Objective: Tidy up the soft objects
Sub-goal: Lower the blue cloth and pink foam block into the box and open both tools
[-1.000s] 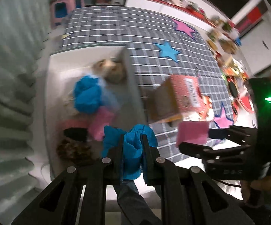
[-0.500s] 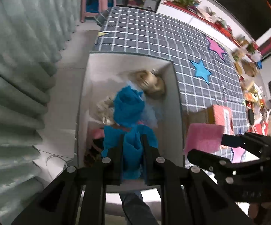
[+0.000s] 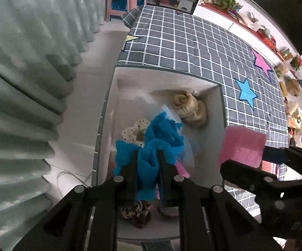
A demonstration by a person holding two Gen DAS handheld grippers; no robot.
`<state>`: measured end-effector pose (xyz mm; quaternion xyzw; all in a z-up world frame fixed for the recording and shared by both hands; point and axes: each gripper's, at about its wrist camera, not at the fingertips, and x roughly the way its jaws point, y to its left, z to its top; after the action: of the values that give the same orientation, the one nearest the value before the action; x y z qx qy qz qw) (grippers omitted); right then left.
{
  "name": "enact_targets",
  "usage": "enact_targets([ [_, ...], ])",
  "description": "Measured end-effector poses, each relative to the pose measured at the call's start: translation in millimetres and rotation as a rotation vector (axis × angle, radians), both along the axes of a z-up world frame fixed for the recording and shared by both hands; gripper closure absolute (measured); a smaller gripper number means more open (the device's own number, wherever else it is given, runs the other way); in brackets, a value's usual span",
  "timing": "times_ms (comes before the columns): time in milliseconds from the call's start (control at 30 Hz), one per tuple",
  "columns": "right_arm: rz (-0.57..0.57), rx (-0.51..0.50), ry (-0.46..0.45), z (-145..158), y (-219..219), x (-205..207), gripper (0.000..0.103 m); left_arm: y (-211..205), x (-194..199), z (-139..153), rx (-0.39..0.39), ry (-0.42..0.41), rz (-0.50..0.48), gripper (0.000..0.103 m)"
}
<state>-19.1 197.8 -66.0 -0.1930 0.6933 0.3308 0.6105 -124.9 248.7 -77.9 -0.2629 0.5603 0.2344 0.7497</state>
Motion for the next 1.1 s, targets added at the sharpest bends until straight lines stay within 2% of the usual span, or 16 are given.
enact_targets([
  [133,-0.023,-0.003,0.036,-8,5,9,0.03,6,6,-7,-0.002,0.019,0.009,0.087],
  [533,-0.066,-0.01,0.052,-19,14,32,0.03,14,28,-21,0.013,0.058,-0.013,0.087],
  [1100,-0.088,-0.012,0.098,-32,20,38,0.029,16,34,-30,-0.005,0.074,-0.012,0.086],
])
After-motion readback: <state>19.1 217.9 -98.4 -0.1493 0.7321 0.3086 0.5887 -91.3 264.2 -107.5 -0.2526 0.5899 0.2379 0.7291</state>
